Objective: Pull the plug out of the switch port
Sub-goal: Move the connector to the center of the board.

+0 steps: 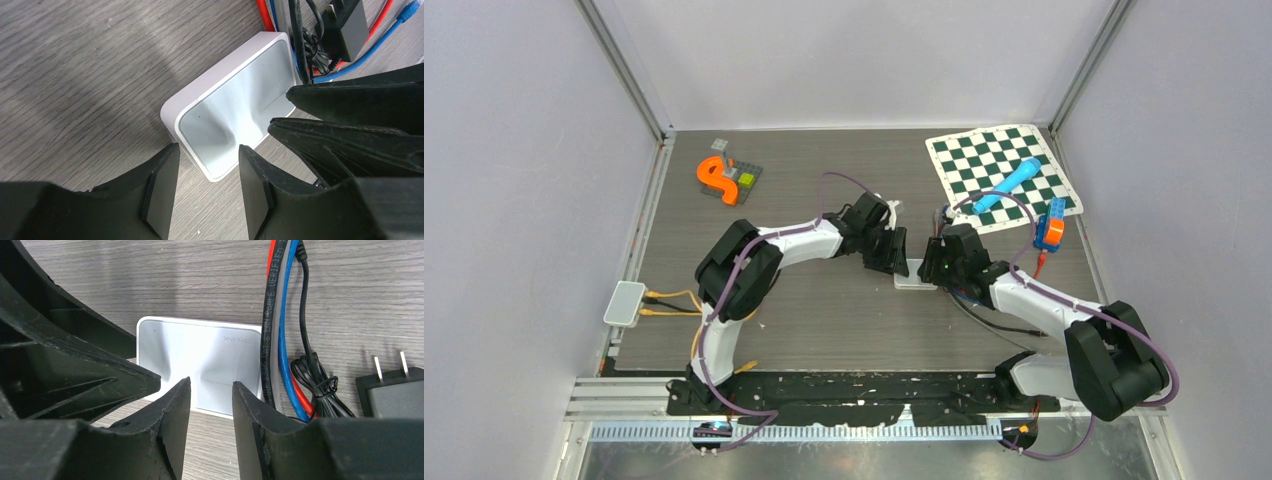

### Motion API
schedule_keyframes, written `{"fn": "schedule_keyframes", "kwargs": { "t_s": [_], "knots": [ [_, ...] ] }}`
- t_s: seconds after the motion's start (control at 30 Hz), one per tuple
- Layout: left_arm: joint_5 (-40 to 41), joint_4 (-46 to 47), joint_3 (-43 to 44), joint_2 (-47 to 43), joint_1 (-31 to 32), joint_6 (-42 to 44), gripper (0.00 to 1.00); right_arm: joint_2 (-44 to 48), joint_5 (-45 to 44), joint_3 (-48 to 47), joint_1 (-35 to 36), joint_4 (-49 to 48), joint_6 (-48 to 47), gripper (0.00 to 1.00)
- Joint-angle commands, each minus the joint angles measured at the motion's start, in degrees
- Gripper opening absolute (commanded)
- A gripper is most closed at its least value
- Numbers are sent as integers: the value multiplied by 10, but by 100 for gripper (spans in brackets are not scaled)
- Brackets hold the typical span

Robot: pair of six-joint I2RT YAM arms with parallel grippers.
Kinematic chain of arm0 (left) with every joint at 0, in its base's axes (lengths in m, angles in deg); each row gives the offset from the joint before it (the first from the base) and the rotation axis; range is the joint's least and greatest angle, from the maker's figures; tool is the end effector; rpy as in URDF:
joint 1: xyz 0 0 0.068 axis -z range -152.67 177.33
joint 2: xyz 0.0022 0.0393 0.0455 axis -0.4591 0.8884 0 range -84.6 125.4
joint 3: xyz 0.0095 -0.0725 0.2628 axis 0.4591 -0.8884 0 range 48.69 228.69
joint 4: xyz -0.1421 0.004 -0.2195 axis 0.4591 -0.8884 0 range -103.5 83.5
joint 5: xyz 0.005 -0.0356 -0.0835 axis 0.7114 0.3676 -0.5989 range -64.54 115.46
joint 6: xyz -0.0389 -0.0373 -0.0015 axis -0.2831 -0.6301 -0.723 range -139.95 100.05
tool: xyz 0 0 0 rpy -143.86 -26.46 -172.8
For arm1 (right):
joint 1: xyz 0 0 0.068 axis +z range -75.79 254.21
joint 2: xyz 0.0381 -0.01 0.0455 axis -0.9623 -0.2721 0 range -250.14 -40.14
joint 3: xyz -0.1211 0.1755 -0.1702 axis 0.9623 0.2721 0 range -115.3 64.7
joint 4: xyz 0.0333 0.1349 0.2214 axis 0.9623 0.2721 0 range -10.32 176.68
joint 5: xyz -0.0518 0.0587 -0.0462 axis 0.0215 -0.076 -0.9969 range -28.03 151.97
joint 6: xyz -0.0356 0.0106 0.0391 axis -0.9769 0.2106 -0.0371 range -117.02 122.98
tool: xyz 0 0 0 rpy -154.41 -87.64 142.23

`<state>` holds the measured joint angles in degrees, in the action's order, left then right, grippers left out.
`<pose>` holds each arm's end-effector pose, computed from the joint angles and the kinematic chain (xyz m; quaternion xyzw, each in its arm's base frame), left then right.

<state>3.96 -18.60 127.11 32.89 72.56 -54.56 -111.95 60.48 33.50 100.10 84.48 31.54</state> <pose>0.2986 -0.3195 0.1563 0.1475 0.9169 -0.3445 0.1375 0.2158 0.1038 0.1724 0.0265 0.9248 0.1628 0.3429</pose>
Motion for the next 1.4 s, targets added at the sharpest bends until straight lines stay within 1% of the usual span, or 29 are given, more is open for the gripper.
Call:
{"fn": "schedule_keyframes", "kwargs": {
  "t_s": [0.0, 0.1, 0.17, 0.27, 0.37, 0.57, 0.63, 0.7, 0.83, 0.9, 0.97, 1.1, 1.23, 1.37],
  "knots": [
    [3, -5, -14, -30, -2, 16, 50, 30, -4, -14, 0, -3, -19, 48],
    [30, 2, -55, -73, -3, 18, 54, 33, 35, -41, 0, 12, -38, 54],
    [73, 5, -87, -115, -4, 25, 60, 36, 58, -52, 1, 15, -49, 57],
    [134, -24, -110, -179, -15, 41, 73, 44, 87, -61, 1, 18, -55, 63],
    [177, -50, -131, -239, -45, 51, 78, 47, 105, -68, 1, 20, -54, 66],
    [346, -107, -174, -368, -92, 68, 94, 54, 134, -69, 1, 15, -42, 70],
    [410, -128, -189, -400, -103, 58, 99, 52, 139, -67, 1, 12, -38, 70],
    [461, -162, -206, -425, -122, 28, 100, 48, 146, -65, 1, 9, -35, 70],
    [525, -216, -238, -480, -163, -50, 100, 39, 156, -63, 1, 7, -32, 70],
    [544, -230, -265, -520, -189, -90, 100, 35, 158, -61, 1, 8, -31, 70],
    [559, -250, -296, -554, -223, -148, 100, 33, 160, -61, 1, 8, -31, 70],
    [559, -277, -361, -622, -308, -227, 99, 34, 164, -60, 1, 11, -30, 70],
    [543, -273, -412, -663, -386, -249, 100, 35, 165, -56, 1, 11, -28, 70],
    [504, -274, -430, -649, -447, -238, 100, 30, 171, -57, 1, 10, -27, 70]
  ]
}}
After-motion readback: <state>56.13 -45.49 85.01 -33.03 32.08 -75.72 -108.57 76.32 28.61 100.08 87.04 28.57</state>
